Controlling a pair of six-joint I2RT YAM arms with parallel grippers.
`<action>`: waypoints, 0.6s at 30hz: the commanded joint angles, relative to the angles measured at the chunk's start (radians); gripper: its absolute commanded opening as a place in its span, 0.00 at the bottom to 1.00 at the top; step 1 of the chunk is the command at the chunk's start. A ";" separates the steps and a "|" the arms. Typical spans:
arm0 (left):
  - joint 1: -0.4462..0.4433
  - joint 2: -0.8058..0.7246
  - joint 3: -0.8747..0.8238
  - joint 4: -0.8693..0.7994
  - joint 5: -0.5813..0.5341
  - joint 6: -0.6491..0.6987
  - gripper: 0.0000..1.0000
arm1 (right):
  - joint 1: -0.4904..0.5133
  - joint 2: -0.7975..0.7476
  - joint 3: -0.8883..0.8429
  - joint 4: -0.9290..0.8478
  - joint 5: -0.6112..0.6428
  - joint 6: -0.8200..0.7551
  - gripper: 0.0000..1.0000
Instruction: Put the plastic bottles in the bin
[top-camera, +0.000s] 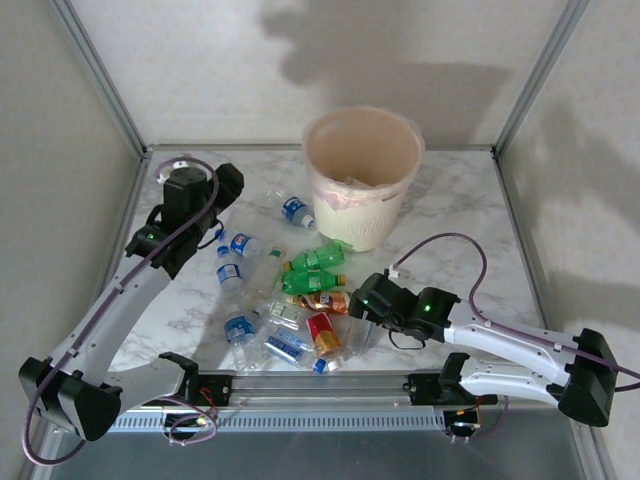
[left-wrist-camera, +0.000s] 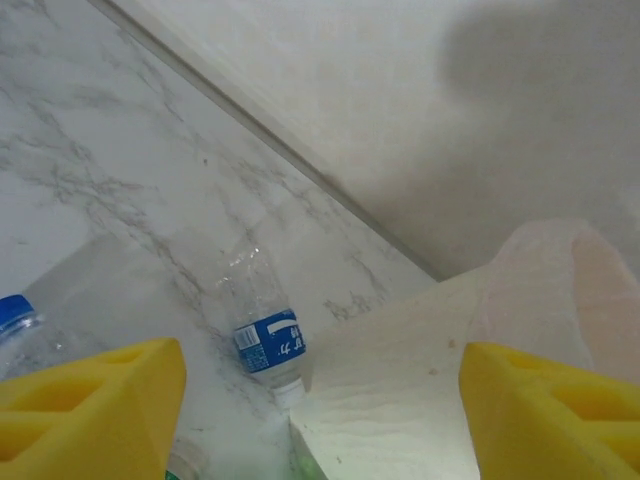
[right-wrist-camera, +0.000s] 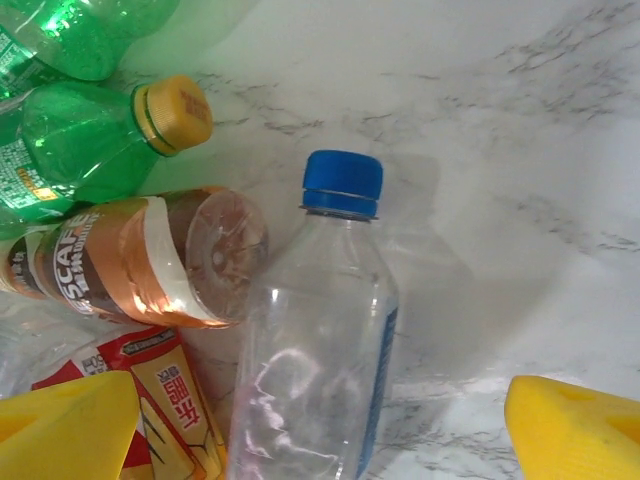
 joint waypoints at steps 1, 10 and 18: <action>0.010 -0.035 -0.070 0.048 0.063 -0.036 0.70 | 0.022 0.049 -0.012 0.026 -0.024 0.048 0.94; 0.012 -0.103 -0.151 0.020 0.123 -0.063 0.68 | 0.092 0.213 0.023 -0.013 -0.017 0.112 0.90; 0.012 -0.162 -0.196 -0.010 0.112 -0.047 0.70 | 0.092 0.291 0.035 -0.008 -0.002 0.111 0.87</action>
